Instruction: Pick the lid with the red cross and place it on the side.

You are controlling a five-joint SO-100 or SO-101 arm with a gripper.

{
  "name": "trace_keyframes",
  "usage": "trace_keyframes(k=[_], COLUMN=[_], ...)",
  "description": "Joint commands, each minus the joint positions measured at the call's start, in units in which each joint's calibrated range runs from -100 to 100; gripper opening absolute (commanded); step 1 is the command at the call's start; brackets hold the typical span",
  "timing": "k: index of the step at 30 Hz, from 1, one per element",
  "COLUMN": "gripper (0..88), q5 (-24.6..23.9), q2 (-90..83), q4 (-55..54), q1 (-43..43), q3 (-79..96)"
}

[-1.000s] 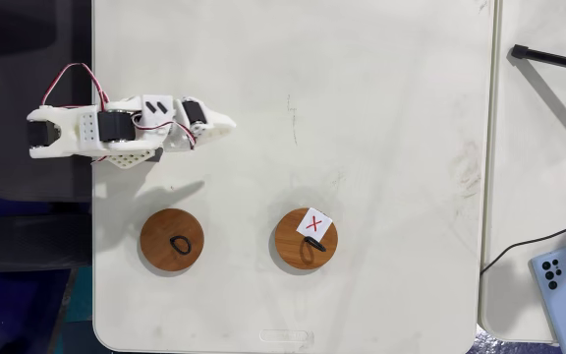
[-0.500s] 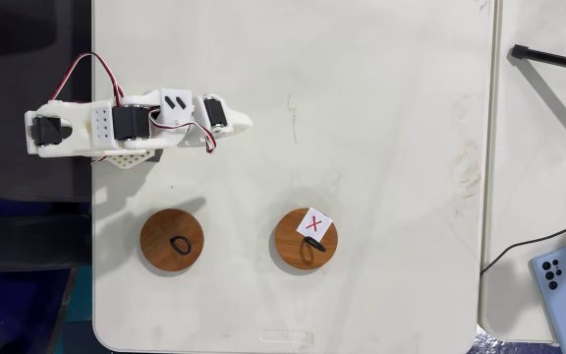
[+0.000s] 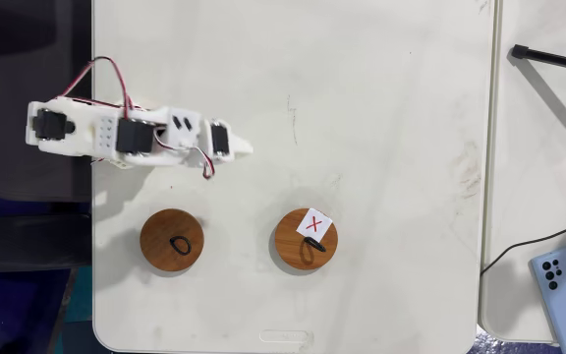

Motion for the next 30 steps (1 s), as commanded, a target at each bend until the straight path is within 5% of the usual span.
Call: trace_keyframes(k=[1, 12, 30], gripper=[4.3, 4.3, 4.3], q5=[0.4, 0.5, 3.1], q2=[5.0, 27.1, 42.0], q4=[-0.5, -0.1, 0.3], q1=[6.4, 21.8, 22.7], q3=[-4.5, -30.0, -38.9])
